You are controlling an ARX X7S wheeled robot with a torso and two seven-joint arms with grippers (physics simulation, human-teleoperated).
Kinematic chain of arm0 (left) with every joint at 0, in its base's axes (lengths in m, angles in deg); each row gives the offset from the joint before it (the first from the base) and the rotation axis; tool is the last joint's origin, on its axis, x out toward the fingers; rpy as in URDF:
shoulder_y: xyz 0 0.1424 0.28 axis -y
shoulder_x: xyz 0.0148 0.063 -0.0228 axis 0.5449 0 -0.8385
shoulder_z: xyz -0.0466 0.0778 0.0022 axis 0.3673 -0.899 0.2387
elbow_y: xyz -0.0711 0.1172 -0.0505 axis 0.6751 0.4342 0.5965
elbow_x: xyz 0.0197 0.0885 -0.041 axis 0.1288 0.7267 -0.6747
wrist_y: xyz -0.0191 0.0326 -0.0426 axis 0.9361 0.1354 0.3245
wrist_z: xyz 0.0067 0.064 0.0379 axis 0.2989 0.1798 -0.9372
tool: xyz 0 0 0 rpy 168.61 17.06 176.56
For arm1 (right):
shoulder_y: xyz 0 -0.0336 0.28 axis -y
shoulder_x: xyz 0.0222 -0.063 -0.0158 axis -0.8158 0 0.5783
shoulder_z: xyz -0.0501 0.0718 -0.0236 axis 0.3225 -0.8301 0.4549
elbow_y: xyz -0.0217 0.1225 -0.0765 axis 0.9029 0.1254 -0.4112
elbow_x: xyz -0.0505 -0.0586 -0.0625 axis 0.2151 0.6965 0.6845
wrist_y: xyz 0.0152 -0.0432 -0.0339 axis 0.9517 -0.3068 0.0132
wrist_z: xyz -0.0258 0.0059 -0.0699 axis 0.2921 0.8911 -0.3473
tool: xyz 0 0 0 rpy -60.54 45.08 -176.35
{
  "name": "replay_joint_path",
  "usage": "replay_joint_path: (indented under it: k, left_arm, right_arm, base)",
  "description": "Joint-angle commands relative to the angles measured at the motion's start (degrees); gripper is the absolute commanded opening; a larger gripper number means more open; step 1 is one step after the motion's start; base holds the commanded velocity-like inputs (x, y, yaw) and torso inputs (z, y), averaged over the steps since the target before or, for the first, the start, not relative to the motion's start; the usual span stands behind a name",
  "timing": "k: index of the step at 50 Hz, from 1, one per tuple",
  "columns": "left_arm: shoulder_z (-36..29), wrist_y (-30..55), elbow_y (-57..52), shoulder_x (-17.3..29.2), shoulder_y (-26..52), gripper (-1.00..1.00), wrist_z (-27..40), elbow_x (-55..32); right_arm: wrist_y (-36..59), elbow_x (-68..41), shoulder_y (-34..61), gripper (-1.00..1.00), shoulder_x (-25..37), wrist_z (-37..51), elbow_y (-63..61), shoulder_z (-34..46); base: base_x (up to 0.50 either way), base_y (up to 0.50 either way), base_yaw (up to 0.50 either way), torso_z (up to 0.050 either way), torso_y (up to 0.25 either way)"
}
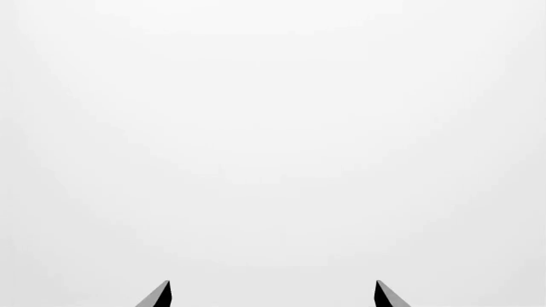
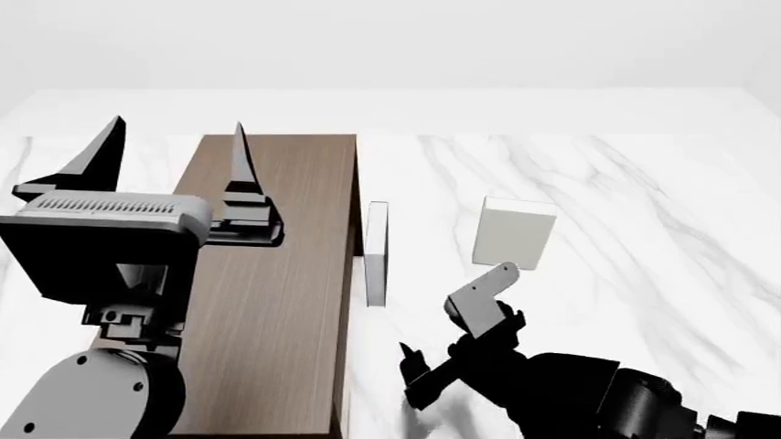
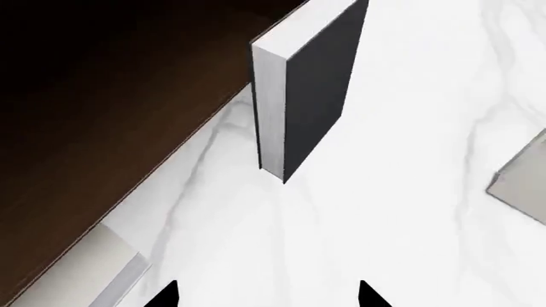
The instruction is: Pick up the book on the right and place it under the cabinet shelf.
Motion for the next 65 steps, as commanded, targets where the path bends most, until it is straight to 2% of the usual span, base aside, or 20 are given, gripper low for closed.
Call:
replay_joint_path:
  k: [1, 11, 18, 27, 33, 49, 65]
  left_arm:
    - [-0.26, 0.07, -0.14, 0.25, 0.08, 1.0, 0.23, 0.1]
    - [-1.25, 1.12, -1.2, 0.41, 0.17, 1.0, 1.54, 1.42]
    - [-2.18, 3.77, -4.06, 0.83, 0.39, 1.0, 3.31, 2.59]
    - [1.76, 3.55, -9.02, -0.99, 0.19, 1.0, 8.05, 2.84]
    - [4.08, 1.63, -12.3, -0.98, 0.23, 1.0, 10.17, 4.2]
    - [7.66, -1.09, -16.97, -0.97, -0.05, 1.0, 10.88, 0.85]
    - [10.49, -5.2, -18.28, -1.78, -1.01, 1.0, 12.35, -0.36]
  right_arm:
    - [-3.7, -0.79, 2.64, 1.0, 7.9, 9.2, -12.13, -4.96]
    - [-13.25, 3.19, -0.03, 1.0, 12.87, 19.22, -20.03, -9.83]
    - [-21.74, 10.61, -5.18, 1.0, 17.08, 28.79, -27.75, -12.1]
    - [-21.57, 18.4, -4.68, 1.0, 26.54, 42.03, -44.65, -14.55]
    - [-23.58, 23.28, -5.42, 1.0, 31.69, 49.31, -51.74, -16.72]
    - [-30.25, 31.2, -7.91, 1.0, 39.92, 56.55, -59.48, -19.21]
    - [-41.65, 48.39, -12.45, 1.0, 47.36, 67.04, -63.92, -19.64]
  base:
    - [0.0, 0.0, 0.0, 0.0, 0.0]
    - [0.0, 0.0, 0.0, 0.0, 0.0]
    - [0.0, 0.0, 0.0, 0.0, 0.0]
    - [0.0, 0.0, 0.0, 0.0, 0.0]
    - [0.0, 0.0, 0.0, 0.0, 0.0]
    - [0.0, 0.0, 0.0, 0.0, 0.0]
    - [0.0, 0.0, 0.0, 0.0, 0.0]
